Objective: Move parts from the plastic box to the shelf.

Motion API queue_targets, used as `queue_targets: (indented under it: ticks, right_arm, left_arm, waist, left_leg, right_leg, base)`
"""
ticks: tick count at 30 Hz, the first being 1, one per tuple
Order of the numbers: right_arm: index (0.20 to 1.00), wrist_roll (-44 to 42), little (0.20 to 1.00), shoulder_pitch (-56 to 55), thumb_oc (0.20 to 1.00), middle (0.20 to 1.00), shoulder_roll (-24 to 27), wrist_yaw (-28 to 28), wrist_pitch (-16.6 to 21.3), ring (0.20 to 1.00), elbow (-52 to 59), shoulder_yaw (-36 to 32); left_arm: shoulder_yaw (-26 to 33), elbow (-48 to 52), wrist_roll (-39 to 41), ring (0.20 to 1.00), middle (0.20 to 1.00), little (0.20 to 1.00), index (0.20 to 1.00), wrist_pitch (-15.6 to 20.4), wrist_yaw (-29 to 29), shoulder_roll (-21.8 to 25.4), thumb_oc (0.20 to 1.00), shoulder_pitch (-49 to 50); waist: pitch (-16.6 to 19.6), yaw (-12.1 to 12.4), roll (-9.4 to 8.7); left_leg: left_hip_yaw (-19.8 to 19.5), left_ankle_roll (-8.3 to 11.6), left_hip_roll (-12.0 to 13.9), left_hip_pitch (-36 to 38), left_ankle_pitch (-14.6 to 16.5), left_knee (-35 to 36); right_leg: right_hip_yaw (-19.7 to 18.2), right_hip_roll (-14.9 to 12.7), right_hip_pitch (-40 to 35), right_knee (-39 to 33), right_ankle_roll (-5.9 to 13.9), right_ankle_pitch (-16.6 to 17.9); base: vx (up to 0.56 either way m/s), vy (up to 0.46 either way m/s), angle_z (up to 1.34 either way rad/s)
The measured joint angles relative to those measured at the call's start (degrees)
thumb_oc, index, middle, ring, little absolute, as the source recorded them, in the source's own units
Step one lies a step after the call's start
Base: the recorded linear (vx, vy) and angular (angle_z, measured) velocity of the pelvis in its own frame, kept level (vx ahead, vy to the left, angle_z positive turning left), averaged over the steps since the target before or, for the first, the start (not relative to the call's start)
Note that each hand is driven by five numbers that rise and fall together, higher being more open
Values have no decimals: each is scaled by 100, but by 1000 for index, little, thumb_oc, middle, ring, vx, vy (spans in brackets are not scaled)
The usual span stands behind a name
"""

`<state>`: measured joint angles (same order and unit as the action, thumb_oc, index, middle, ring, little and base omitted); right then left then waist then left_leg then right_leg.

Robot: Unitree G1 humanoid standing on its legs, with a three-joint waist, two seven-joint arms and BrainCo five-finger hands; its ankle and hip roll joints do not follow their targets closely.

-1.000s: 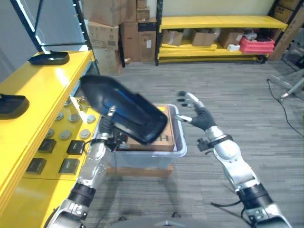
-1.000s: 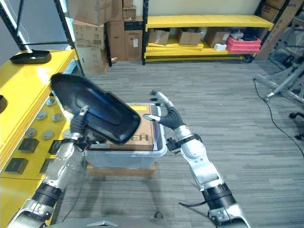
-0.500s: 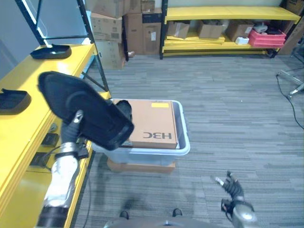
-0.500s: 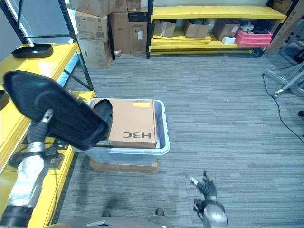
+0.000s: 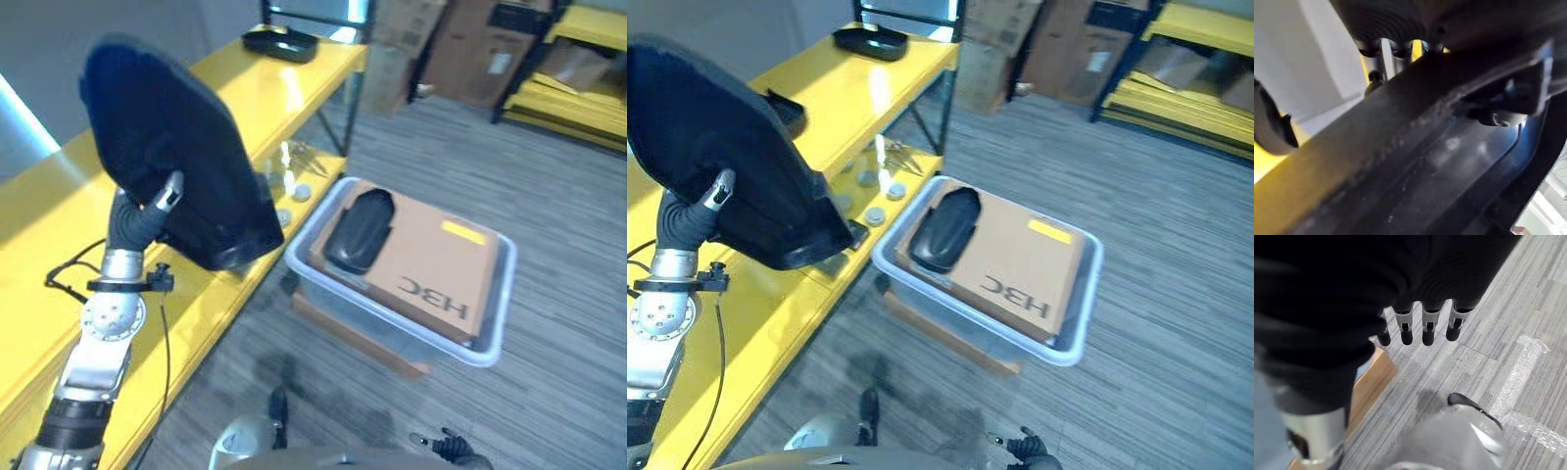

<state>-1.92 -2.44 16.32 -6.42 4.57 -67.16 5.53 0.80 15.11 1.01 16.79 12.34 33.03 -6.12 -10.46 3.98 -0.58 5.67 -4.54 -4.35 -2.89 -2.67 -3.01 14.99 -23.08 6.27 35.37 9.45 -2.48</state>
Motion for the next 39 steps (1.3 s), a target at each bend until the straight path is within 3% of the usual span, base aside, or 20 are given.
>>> queue_targets:
  ticks: [1, 3, 4, 5, 6, 9, 12, 13, 14, 15, 16, 17, 19, 22, 25, 30, 33, 34, 36, 39]
  right_arm:
    - [1000, 16, 1000, 141, 1000, 1000, -27, 17, 19, 1000, 127, 105]
    - [1000, -7, 1000, 236, 1000, 1000, -68, 3, 48, 1000, 147, 100]
    - [1000, -12, 1000, 252, 1000, 1000, -78, 2, 51, 1000, 144, 82]
    - [1000, -104, 1000, 188, 1000, 1000, -26, -5, 49, 1000, 116, 125]
    - [1000, -124, 1000, 177, 1000, 1000, -36, -4, 44, 1000, 81, 115]
    - [1000, -119, 1000, -66, 1000, 1000, -143, 5, 29, 1000, -120, 118]
    - [1000, -92, 1000, 10, 1000, 1000, -134, 16, 23, 1000, -296, 247]
    - [1000, 76, 1000, 110, 1000, 1000, -69, 16, 8, 1000, -357, 494]
    - [1000, 243, 1000, 76, 1000, 1000, 84, 7, -2, 1000, -203, 661]
    - [1000, 263, 1000, -26, 1000, 1000, 178, 3, -8, 1000, -187, 615]
    - [1000, 269, 1000, -3, 1000, 1000, 257, -1, -13, 1000, -200, 471]
    - [1000, 237, 1000, 11, 1000, 1000, 305, -12, -12, 1000, -169, 342]
    - [1000, 215, 1000, 26, 1000, 1000, 327, -19, -52, 1000, -178, 102]
    - [1000, 212, 1000, 58, 1000, 1000, 282, -32, -88, 1000, -261, 84]
    - [1000, 193, 1000, 59, 1000, 1000, 284, -33, -87, 1000, -326, -24]
    - [1000, 115, 1000, -105, 1000, 1000, 32, -49, -125, 1000, -338, -173]
    - [1000, -14, 1000, -68, 1000, 1000, 12, -220, -110, 1000, 35, -333]
    - [1000, -24, 1000, -75, 1000, 1000, -49, -271, -86, 1000, 240, -210]
    - [1000, -13, 1000, 16, 1000, 1000, -166, -370, -93, 1000, 332, -8]
    - [1000, -4, 1000, 23, 1000, 1000, -228, -482, -87, 1000, 387, 3]
  left_arm:
    - [-46, -19, 5, 200, 200, 200, 200, 60, -5, 180, 200, -76]
    - [-172, -110, 100, 200, 200, 200, 200, 70, -35, 199, 200, -239]
    - [-218, -136, 136, 200, 200, 200, 200, 68, -52, 231, 200, -264]
    - [-328, -283, 261, 200, 200, 200, 200, 72, -94, 126, 200, -335]
    - [-364, -302, 347, 200, 200, 200, 200, 59, -122, 131, 200, -335]
    - [-316, -263, 397, 200, 200, 200, 200, 61, -158, 12, 200, -103]
    - [-253, -156, 448, 200, 200, 200, 200, 75, -170, -120, 200, 349]
    - [-163, -65, 465, 200, 200, 200, 200, 76, -224, -130, 200, 605]
    - [-242, -108, 496, 200, 200, 200, 200, 72, -282, -205, 200, 522]
    - [-254, -77, 518, 200, 200, 200, 200, 68, -275, -216, 200, 488]
    - [-217, -24, 533, 200, 200, 200, 200, 68, -271, -200, 200, 536]
    - [-176, -7, 547, 200, 200, 200, 200, 66, -273, -168, 200, 544]
    - [-195, -5, 542, 200, 200, 200, 200, 59, -295, -160, 200, 443]
    - [-177, 15, 494, 200, 200, 200, 200, 59, -274, -116, 200, 407]
    - [-178, 12, 437, 200, 200, 200, 200, 58, -275, -112, 200, 367]
    - [-202, 5, 436, 200, 200, 200, 200, -90, -262, -25, 200, 322]
    - [-223, -32, 243, 200, 200, 200, 200, -221, -183, 207, 200, 290]
    - [-326, -205, 90, 200, 200, 200, 200, -262, -118, 374, 200, 82]
    - [-314, -517, 97, 200, 200, 200, 200, -259, 9, 436, 200, -9]
    - [-228, -874, -7, 200, 200, 200, 200, -321, 276, 471, 200, 21]
  waist:
    - [-32, -62, -9]
    - [-119, -211, 2]
    - [-120, -254, -47]
    - [-128, -353, -23]
    - [-117, -489, -50]
    - [-99, -373, -71]
    - [-41, -191, 238]
    - [5, -135, 314]
    - [-18, -194, 238]
    - [-44, -297, 155]
    - [-52, -193, 140]
    - [-75, -216, 99]
    - [-86, -428, 151]
    - [-73, -295, 311]
    - [-90, -316, 620]
    - [-67, -358, 411]
    - [-99, -499, 423]
    - [-128, -713, 391]
    - [-129, -756, 325]
    - [-152, -764, 234]
  left_leg:
    - [-229, 5, -21, -6, 44, 66]
    - [-717, 153, 75, -46, -134, 140]
    - [-800, 217, 49, 12, -175, 325]
    - [-1203, 362, -50, 53, -286, 528]
    - [-1177, 319, -61, 77, -304, 587]
    - [-1370, 283, -354, 409, -288, 634]
    - [-1597, 282, -272, 520, -146, 572]
    - [-1796, 420, -168, 531, -155, 648]
    - [-2220, 1068, -256, 375, -367, 592]
    - [-1819, 1036, -186, 292, -195, 417]
    - [-1512, 902, 46, 254, -92, 417]
    - [-378, 1031, 465, 148, 83, 351]
    - [450, 1119, 1067, 78, 114, 400]
    - [183, 1220, 1298, 228, -32, 608]
    - [54, 1079, 1248, 317, -284, 643]
    - [74, 661, 490, 406, -241, 773]
    - [242, 434, 358, 441, -252, 754]
    - [227, 412, 322, 416, -251, 753]
    - [324, 486, 310, 350, -198, 754]
    - [501, 491, 275, 199, -170, 754]
  right_leg:
    - [-432, 386, 257, -32, 46, -255]
    - [-1516, 1525, 266, -889, -124, -784]
    - [-1529, 1690, 330, -1174, -188, -806]
    - [-2332, 2307, 385, -1838, -422, -753]
    - [-2401, 2429, 357, -2145, -469, -649]
    - [-2144, 2347, 247, -2311, -801, -47]
    - [-1761, 2317, -178, -2838, -755, 304]
    - [-1497, 2370, -507, -3350, -840, 529]
    - [-979, 2227, -783, -3749, -893, 692]
    - [-685, 2087, -896, -3902, -957, 695]
    - [-607, 2071, -828, -3875, -972, 692]
    - [-258, 1998, -887, -4014, -1056, 720]
    - [268, 1946, -1004, -4015, -1011, 614]
    - [515, 1921, -1064, -4018, -819, 545]
    - [684, 1933, -1155, -4026, -664, 548]
    - [535, 1198, -1046, -3611, -260, 500]
    - [-34, 844, -190, -2158, 3, 272]
    - [-751, 947, 176, -1774, 53, -35]
    - [-1755, 1261, 177, -2674, 49, -66]
    - [-1730, 1140, 510, -3535, 42, 493]
  base:
    - [158, -83, 71]
    - [149, -99, 100]
    - [105, -118, 157]
    - [82, -166, 165]
    - [75, -209, 163]
    - [19, -240, 102]
    - [-96, -201, 36]
    - [-180, -177, 133]
    - [-235, -111, 189]
    - [-97, -9, 181]
    - [-81, -27, 137]
    - [-35, -20, 110]
    - [47, 9, 150]
    - [85, 74, 65]
    - [151, 172, 35]
    - [117, 205, 25]
    - [34, 20, -22]
    - [24, -79, -8]
    - [20, -116, -15]
    - [1, -185, -27]
